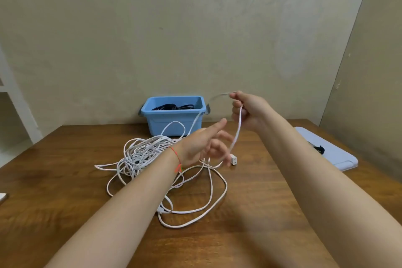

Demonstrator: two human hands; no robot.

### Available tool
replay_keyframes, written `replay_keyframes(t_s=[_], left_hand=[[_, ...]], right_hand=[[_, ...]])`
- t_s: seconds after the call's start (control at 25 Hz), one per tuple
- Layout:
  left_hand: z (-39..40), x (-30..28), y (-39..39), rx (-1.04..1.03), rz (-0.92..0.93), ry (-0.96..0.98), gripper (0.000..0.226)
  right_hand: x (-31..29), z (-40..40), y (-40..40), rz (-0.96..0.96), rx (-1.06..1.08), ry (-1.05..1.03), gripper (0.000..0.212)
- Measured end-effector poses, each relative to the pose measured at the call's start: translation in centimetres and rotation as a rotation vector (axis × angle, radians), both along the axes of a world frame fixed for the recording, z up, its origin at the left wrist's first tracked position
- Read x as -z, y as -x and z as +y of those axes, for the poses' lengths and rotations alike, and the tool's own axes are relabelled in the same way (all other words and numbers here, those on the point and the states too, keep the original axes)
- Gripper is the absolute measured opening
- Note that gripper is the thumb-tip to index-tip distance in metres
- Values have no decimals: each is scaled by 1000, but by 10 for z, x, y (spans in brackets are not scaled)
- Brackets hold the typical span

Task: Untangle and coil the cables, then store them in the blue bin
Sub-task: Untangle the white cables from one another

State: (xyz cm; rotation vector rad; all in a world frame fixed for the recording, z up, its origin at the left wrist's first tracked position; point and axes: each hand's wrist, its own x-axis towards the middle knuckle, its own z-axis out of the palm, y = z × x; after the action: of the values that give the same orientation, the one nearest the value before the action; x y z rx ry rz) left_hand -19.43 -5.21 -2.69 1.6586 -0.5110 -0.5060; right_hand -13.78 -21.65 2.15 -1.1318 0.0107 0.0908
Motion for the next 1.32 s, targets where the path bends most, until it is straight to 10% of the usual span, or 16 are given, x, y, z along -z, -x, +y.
replay_keyframes(t_s=[0.16,0.32,0.4,0.48,0.68,0.88,1.04,1.16,1.32], left_hand=[[11,4,-17,-218,-287,-568,39],[-2,5,-35,-477,-608,-727,98],[-15,11,-43,-372,-654,-762,80],[-20,16,-44,-309,-474,-659,24],[52,13,-57,-635,-518,-891,42],[64,0,-53,-630,-562,-983,37],[20,1,-43,-509,-700,-986,21],[16,9,-43,-529,-701,-854,15],[44,18,-40,-470,-545,-658,26]], right_hand=[[15,-44,-14,151,160,179,33],[13,-36,18,-22,-366,646,26],[4,-34,28,-135,-440,637,30],[-1,-48,24,-141,-173,473,33],[21,-137,0,92,908,549,27],[45,-103,-3,188,497,1491,24],[39,12,18,-401,122,1264,35],[50,61,26,-430,-63,1142,40],[62,71,17,-416,102,1507,52]])
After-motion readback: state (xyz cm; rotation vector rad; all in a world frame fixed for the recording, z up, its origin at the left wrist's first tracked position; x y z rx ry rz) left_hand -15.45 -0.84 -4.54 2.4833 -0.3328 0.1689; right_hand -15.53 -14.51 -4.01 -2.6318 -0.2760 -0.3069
